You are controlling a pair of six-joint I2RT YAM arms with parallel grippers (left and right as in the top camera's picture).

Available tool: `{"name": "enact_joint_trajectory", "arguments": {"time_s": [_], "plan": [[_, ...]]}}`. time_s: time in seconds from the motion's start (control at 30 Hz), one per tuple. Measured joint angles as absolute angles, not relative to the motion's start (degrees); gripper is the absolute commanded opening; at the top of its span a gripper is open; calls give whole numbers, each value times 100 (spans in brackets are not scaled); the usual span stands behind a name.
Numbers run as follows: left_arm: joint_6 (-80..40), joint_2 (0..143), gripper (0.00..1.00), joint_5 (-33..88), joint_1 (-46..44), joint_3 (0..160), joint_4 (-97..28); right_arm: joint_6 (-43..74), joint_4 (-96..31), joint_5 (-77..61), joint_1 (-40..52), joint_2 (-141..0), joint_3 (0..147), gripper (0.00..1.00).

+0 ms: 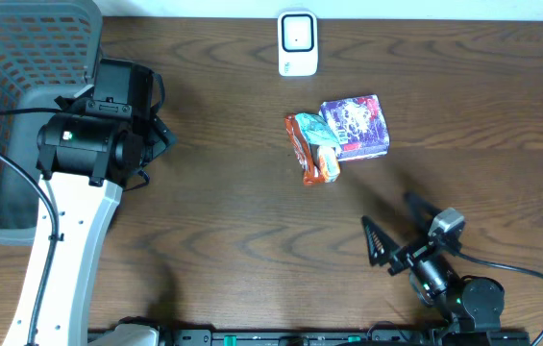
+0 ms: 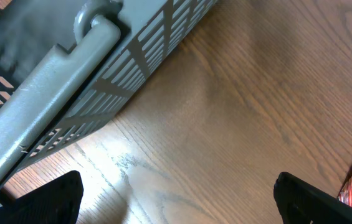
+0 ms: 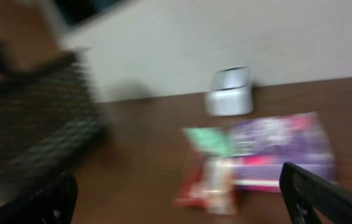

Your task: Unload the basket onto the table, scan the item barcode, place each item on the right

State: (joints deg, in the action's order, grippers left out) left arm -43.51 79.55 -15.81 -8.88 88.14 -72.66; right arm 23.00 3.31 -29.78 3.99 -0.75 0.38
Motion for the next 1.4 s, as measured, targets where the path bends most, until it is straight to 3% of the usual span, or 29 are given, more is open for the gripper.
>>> {"name": "enact_joint_trajectory", "arguments": {"time_s": [0.13,0.33,0.5,0.73,1.13,1.4], "plan": [[-4351,7955,98,-1584,-888,8812,-7266,3256,862,-3618,399,-93,36,99],[-4351,7955,98,-1581,-888,8809,-7271,4060,2980,-3758,399,-95,78,99],[-4351,7955,98,-1581,-888,8809,-7269,4091,2838,-3459,399,-113,375,99],[-4351,7955,98,-1581,-888,8809,-7269,3046,908,-3262,399,-888,1940,99],[-4351,7955,98,-1581,-888,8809,-7269,1208,-2764,-3535,399,-3741,4357,99],[-4351,7955,98,-1581,-888,8809,-7269,947,-3699,-3850,399,-4845,4685,99]]}}
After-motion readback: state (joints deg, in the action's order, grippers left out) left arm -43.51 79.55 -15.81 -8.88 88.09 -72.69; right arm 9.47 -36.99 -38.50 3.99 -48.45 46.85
